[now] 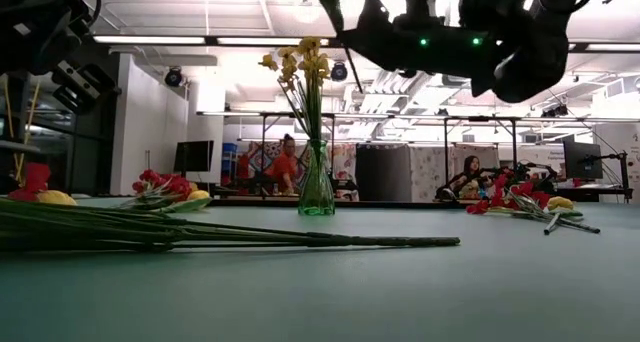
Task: Sort flowers into vase by color
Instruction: Put the bottom yellow flower into the green vase
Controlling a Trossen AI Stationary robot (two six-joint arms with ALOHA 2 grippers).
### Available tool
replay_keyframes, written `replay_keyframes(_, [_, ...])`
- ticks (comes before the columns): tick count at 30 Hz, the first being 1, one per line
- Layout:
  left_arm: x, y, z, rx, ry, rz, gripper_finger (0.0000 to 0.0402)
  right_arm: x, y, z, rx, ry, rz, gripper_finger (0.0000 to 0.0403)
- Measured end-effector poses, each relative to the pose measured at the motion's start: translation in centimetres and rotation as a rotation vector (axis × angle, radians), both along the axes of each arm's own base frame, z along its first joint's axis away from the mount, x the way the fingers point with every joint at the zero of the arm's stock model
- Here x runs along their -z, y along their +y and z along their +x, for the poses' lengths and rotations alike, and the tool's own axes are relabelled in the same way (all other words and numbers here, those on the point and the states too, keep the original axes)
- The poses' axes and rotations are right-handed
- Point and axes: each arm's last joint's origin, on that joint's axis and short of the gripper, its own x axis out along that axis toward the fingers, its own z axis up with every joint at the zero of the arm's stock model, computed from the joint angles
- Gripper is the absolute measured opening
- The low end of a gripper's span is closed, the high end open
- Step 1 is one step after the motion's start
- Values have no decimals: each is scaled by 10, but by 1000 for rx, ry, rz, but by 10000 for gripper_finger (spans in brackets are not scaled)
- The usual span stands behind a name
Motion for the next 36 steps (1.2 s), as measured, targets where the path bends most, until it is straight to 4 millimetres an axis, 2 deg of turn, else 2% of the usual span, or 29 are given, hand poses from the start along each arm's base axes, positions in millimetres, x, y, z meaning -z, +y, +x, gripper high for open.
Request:
replay_keyframes(3, [0,0,0,0,0,0,12,-2,-2,1,-93,-21,-3,0])
replay_keyframes(7, [0,0,0,0,0,0,12,-3,10,3,-234,-20,-57,0])
replay_keyframes(15, [0,0,0,0,1,-2,12,-3,27,4,-281,-3,-114,0])
replay_keyframes(21, [-1,0,0,1,144,-276,12,-2,35,5,-370,13,-135,0])
replay_keyframes(27, [0,0,0,-1,154,-294,12,-1,37,5,-379,18,-134,0])
replay_keyframes(29, [-1,2,1,-70,105,-242,12,-1,37,5,-385,14,-118,0])
replay_keyframes(32, [-5,9,3,-312,-13,-130,12,-1,38,5,-396,9,-97,0])
replay_keyframes(36, [-19,21,1,-702,-163,-186,12,0,38,5,-401,22,-84,0])
